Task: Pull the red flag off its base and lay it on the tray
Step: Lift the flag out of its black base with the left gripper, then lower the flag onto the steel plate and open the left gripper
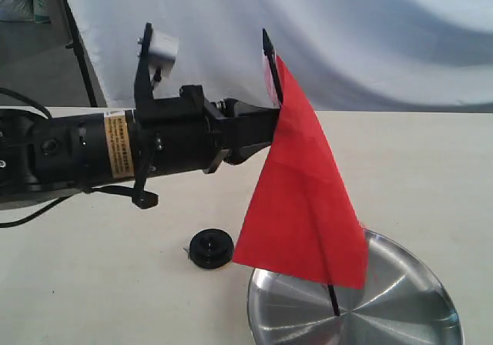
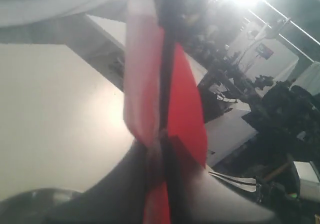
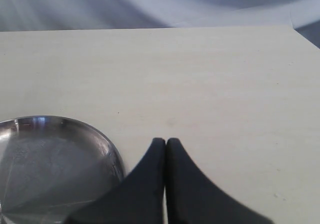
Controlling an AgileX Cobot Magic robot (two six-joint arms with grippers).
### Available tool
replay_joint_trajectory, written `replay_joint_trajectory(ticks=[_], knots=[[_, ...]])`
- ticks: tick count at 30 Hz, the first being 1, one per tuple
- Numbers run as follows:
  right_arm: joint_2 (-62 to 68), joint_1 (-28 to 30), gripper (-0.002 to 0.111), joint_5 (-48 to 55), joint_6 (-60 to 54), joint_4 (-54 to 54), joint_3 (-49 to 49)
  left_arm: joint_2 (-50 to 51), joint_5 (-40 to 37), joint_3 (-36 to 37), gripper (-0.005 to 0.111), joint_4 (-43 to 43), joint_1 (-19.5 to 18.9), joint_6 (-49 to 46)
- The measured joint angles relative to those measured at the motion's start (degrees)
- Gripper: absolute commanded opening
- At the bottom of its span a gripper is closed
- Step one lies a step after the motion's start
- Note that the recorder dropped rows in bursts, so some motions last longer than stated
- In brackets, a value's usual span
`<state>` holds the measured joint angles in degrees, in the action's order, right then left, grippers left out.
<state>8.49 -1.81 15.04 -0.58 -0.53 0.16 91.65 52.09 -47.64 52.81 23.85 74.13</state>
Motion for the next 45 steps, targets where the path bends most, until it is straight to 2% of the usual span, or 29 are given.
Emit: replay_joint_trajectory(ticks=[4,11,17,25,33,36,38,40,44,45], knots=[[0.0,0.0,0.0,0.0,0.0,0.0,0.0,5.34,0.93,0.0,0.0,-2.12,2.45,4.29],[0.0,0.0,0.0,0.0,0.0,0.0,0.0,14.11,10.24,-0.04,0.0,-11.18,7.94,5.13],[0.0,0.0,0.0,0.0,0.0,0.0,0.0,21.25,11.33,-0.68,0.0,-15.89,11.09,5.56],[0.0,0.0,0.0,0.0,0.0,0.0,0.0,28.73,11.33,-1.01,0.0,-19.76,11.46,5.76],[0.0,0.0,0.0,0.0,0.0,0.0,0.0,33.89,11.33,-4.42,0.0,-20.69,11.46,10.66],[0.0,0.0,0.0,0.0,0.0,0.0,0.0,34.37,11.33,-5.21,0.003,-20.54,11.46,11.23],[0.0,0.0,0.0,0.0,0.0,0.0,0.0,34.37,11.13,-5.53,0.011,-20.41,11.46,11.37],[0.0,0.0,0.0,0.0,0.0,0.0,0.0,34.37,10.47,-6.06,0.025,-20.27,11.46,11.48],[0.0,0.0,0.0,0.0,0.0,0.0,0.0,34.37,9.61,-6.17,0.069,-20.01,11.46,11.48],[0.0,0.0,0.0,0.0,0.0,0.0,0.0,34.37,9.48,-6.17,0.076,-20.01,11.46,11.48]])
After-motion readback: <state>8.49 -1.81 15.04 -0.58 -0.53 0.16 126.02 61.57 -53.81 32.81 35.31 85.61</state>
